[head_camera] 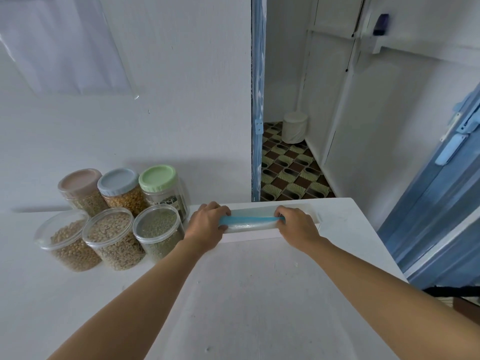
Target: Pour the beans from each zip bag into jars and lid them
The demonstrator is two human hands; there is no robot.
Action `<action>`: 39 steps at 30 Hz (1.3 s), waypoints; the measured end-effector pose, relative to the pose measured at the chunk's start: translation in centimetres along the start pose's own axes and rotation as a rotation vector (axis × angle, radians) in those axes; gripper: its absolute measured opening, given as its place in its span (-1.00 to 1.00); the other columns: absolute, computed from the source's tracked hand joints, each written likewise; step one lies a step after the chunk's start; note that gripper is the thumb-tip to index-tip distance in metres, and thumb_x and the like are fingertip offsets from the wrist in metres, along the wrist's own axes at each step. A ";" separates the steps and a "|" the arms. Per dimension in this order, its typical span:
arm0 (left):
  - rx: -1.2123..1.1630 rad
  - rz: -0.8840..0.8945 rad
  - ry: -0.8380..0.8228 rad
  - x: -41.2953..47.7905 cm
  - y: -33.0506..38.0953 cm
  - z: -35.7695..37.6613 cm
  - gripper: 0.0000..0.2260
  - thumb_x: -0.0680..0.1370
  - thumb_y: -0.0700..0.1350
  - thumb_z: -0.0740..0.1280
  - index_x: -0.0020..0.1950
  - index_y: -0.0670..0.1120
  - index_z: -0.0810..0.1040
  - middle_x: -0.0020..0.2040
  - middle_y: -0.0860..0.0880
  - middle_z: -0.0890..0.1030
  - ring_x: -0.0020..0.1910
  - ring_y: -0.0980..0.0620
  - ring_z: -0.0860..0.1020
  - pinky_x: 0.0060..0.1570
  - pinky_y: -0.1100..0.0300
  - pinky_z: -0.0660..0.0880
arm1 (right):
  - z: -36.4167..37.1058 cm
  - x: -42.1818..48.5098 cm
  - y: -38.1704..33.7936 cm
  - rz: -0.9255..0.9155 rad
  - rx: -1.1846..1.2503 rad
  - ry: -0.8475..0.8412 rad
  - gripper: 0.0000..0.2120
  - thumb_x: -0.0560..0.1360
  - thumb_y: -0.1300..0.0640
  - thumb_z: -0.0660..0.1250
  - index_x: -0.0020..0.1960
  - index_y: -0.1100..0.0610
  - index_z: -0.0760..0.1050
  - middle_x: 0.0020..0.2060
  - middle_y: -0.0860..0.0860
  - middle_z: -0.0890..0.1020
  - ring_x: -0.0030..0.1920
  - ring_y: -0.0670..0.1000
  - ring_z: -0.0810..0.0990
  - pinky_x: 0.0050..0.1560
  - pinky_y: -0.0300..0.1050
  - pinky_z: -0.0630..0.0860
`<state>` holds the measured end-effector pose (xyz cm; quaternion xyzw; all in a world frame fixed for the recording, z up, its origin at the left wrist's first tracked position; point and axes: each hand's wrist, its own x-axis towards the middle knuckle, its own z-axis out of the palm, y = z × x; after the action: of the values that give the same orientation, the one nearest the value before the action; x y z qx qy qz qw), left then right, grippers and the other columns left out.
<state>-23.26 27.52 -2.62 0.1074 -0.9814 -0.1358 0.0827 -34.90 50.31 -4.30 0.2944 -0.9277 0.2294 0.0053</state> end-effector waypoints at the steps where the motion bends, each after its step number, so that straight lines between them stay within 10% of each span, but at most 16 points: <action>1: 0.031 0.019 0.048 -0.1 0.2 0.1 -0.79 0.58 -0.13 0.44 0.22 -0.02 0.63 0.15 -0.02 0.57 0.10 -0.05 0.50 0.10 0.10 0.39 | 0.1 0.1 0.0 0.017 0.000 0.020 -0.91 0.62 0.20 0.29 0.11 0.10 0.53 0.01 0.04 0.65 -0.05 -0.01 0.53 -0.04 -0.14 0.50; 9: 0.150 -0.009 -0.098 -0.8 1.5 0.1 -0.56 0.71 0.20 0.05 0.25 0.00 0.63 0.17 0.02 0.61 0.07 0.03 0.53 0.20 0.04 0.35 | 0.9 -0.5 1.2 -0.042 -0.024 0.283 -0.82 0.57 0.07 0.42 0.11 0.14 0.64 0.04 0.07 0.61 0.10 0.05 0.53 0.03 -0.07 0.50; 18: 0.325 -0.023 -0.244 -1.4 1.0 0.6 -0.53 0.69 0.28 0.01 0.35 0.05 0.51 0.31 0.04 0.49 0.31 -0.03 0.41 0.33 -0.13 0.25 | 0.5 -3.4 2.5 -0.162 -0.191 -0.039 -0.55 0.65 -0.17 0.22 0.50 -0.07 0.39 0.47 -0.08 0.46 0.49 -0.04 0.38 0.59 0.14 0.14; 26: 0.388 -0.034 -0.179 -1.9 1.1 -0.1 -0.67 0.73 0.15 0.09 0.40 0.10 0.47 0.16 -0.03 0.63 0.19 -0.05 0.51 0.30 -0.04 0.20 | -0.1 -3.5 2.1 -0.163 -0.166 0.058 -0.66 0.70 0.12 0.20 0.45 0.07 0.47 0.34 0.02 0.59 0.27 -0.02 0.57 0.36 -0.15 0.45; 39: 0.139 0.035 -0.133 -3.7 -0.6 0.1 -0.67 0.69 -0.13 0.22 0.46 -0.08 0.46 0.39 -0.07 0.54 0.39 -0.11 0.42 0.39 0.01 0.37 | 0.7 -5.1 0.4 -0.166 -0.099 0.147 -0.68 0.54 0.26 0.45 0.29 0.18 0.61 0.21 0.13 0.67 0.22 0.12 0.64 0.32 0.09 0.55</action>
<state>-19.61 27.87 -3.36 0.0864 -0.9935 -0.0726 0.0118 -30.82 53.10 -5.88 0.3519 -0.9075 0.2030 0.1070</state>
